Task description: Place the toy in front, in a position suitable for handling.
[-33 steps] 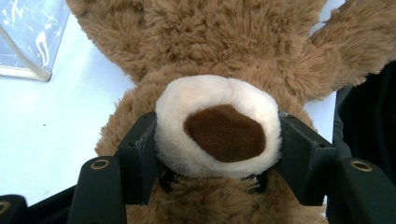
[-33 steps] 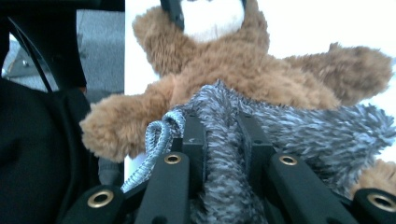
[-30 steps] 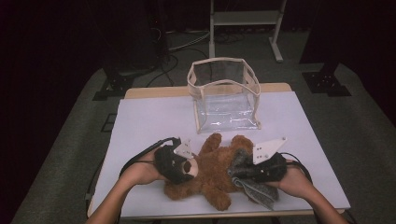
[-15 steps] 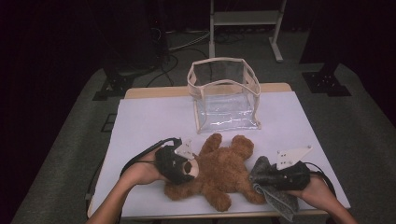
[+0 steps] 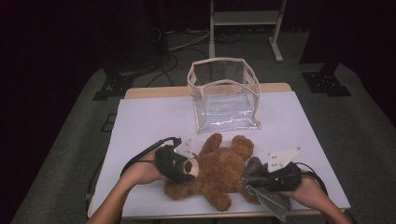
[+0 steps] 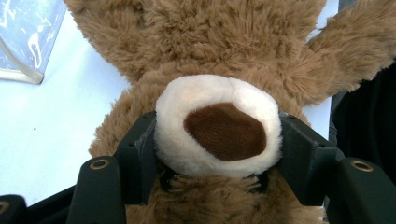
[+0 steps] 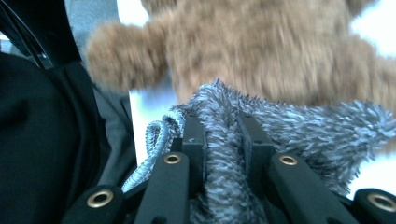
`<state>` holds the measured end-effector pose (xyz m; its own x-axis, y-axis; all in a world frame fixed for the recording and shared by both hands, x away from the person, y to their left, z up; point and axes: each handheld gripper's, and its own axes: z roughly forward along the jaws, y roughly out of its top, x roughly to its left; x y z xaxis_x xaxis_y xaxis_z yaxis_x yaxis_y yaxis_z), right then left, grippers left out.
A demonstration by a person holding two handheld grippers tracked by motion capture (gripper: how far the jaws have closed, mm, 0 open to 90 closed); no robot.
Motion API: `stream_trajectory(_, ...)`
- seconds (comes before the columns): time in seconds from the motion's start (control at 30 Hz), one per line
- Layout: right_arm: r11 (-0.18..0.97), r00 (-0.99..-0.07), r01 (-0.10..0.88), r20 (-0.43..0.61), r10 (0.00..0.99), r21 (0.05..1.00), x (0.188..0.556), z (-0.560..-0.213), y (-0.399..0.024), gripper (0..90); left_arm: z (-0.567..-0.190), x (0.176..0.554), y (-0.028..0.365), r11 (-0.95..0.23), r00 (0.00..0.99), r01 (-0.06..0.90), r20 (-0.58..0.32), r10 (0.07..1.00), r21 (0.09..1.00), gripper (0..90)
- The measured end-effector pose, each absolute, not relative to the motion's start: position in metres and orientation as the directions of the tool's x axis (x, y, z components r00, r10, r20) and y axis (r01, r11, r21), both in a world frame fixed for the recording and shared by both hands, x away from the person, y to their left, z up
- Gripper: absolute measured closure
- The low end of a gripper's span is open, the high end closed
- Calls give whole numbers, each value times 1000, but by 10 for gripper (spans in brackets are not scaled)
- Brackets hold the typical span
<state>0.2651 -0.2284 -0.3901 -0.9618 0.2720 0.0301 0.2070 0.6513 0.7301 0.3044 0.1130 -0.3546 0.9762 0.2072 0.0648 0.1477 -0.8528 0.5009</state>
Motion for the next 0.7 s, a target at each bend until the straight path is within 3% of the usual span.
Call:
stream_trajectory(0.23,597,-938,288,94,334,749,259,-398,-257,752,-355,307,112,-854,976,153,59,209,498,357)
stream_trajectory(0.47,581,-960,204,44,277,788,266,-372,-233,752,-354,306,109,-862,976,148,71,208,485,357)
stream_trajectory(0.7,620,-977,149,16,215,770,272,-375,-204,751,-355,306,113,-850,976,153,61,211,504,357)
